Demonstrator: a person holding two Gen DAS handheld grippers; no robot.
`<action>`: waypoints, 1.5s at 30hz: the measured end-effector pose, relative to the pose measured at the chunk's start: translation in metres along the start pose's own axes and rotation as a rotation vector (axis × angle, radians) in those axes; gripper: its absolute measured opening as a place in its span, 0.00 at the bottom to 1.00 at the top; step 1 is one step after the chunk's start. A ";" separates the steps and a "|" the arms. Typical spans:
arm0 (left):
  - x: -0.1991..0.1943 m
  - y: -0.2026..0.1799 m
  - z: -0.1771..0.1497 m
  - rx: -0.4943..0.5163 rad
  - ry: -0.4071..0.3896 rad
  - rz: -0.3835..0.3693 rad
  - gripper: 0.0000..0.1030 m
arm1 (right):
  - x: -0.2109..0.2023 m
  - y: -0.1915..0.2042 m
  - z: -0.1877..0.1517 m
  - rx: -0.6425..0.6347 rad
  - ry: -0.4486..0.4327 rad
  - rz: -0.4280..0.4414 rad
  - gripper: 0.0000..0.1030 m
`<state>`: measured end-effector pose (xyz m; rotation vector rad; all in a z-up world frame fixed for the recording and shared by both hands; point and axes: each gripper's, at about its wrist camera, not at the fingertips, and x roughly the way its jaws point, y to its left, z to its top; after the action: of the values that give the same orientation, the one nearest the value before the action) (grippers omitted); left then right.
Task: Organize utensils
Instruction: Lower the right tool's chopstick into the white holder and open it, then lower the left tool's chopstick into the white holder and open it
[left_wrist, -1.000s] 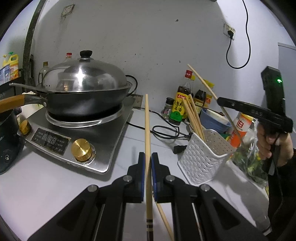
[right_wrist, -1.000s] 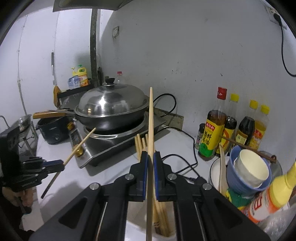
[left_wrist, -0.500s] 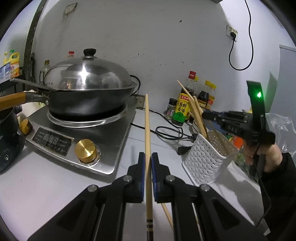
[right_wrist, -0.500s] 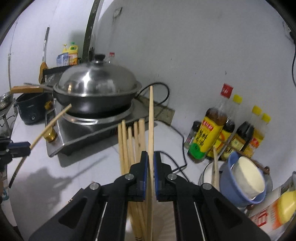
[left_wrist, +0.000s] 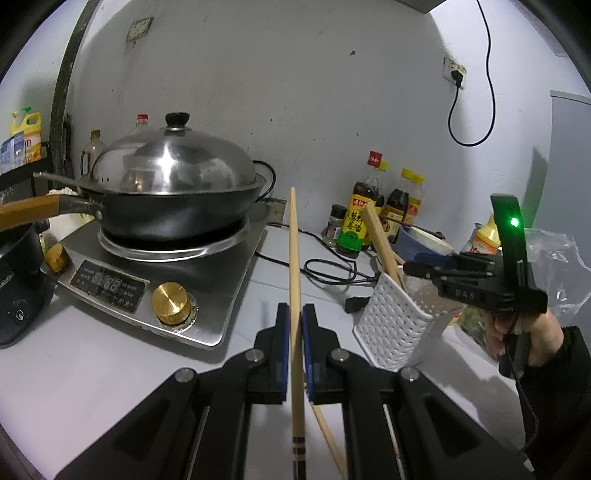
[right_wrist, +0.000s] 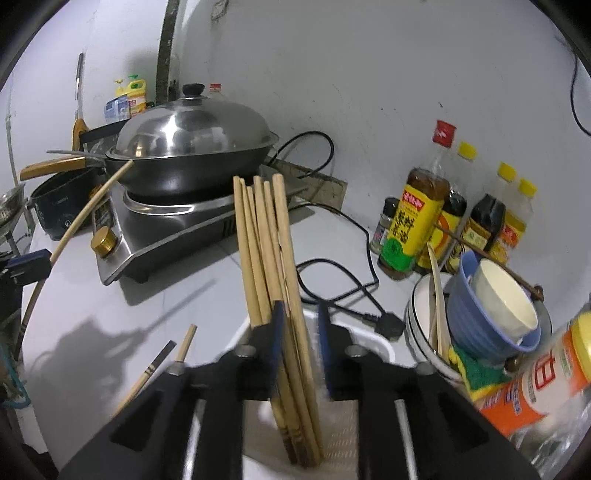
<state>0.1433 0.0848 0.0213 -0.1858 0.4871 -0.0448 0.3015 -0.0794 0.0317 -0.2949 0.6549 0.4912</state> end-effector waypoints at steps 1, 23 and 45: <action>-0.001 -0.002 0.001 0.004 -0.002 0.001 0.06 | -0.003 -0.001 -0.002 0.007 -0.003 0.004 0.30; -0.002 -0.069 0.023 0.081 -0.035 -0.039 0.06 | -0.071 -0.036 -0.049 0.144 -0.057 0.051 0.38; 0.118 -0.129 0.077 -0.081 -0.098 -0.088 0.06 | -0.082 -0.099 -0.051 0.254 -0.184 0.119 0.45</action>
<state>0.2835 -0.0391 0.0582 -0.2878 0.3831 -0.1012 0.2704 -0.2120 0.0564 0.0294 0.5504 0.5354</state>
